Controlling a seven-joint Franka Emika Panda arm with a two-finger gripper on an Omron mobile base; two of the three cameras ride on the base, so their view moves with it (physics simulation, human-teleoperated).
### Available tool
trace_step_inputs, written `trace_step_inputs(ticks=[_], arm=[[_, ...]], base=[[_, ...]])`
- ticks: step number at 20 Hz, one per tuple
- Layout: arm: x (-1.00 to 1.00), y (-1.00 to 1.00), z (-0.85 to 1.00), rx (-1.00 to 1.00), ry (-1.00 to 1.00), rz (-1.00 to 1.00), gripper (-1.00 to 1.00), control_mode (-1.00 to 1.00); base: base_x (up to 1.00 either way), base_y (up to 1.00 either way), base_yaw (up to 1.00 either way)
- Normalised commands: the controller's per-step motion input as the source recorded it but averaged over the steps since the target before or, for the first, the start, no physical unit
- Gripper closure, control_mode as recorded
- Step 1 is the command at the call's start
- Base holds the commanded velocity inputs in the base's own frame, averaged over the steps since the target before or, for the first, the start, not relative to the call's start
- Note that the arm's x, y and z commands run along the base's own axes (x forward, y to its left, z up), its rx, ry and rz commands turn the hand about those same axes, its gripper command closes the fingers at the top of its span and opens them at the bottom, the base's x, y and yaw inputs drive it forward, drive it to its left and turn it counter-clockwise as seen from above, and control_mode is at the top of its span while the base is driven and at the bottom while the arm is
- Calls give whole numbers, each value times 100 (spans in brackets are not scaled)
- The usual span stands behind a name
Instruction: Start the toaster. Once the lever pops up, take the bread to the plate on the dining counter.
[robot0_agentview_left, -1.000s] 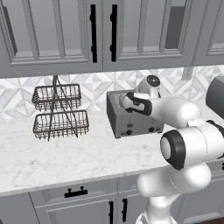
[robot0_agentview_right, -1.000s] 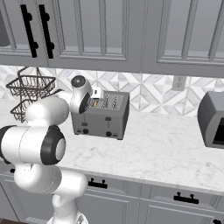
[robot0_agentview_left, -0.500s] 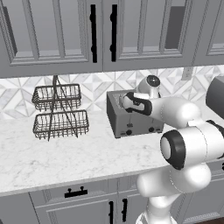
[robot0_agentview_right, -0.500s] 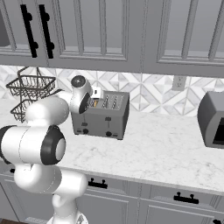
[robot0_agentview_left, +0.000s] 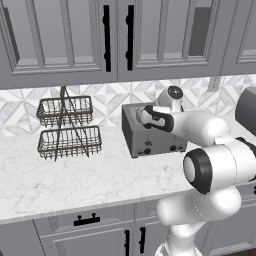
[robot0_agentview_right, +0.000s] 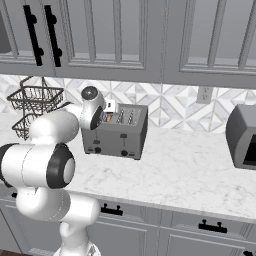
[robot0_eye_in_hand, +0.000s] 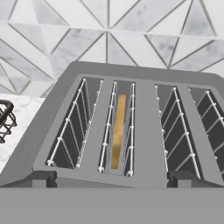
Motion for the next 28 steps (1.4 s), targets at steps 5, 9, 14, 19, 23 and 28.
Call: trace_step_inputs(ticks=[5, 9, 14, 19, 23, 28], arm=[[0, 0, 0, 0, 0, 0, -100, -100], [0, 0, 0, 0, 0, 0, -100, -100], [0, 0, 0, 0, 0, 0, -100, -100], [0, 0, 0, 0, 0, 0, -100, -100], [0, 0, 0, 0, 0, 0, -100, -100], [0, 0, 0, 0, 0, 0, -100, -100]], base=[[0, 0, 0], [0, 0, 0], [0, 0, 0], [0, 0, 0], [0, 0, 0], [0, 0, 0]])
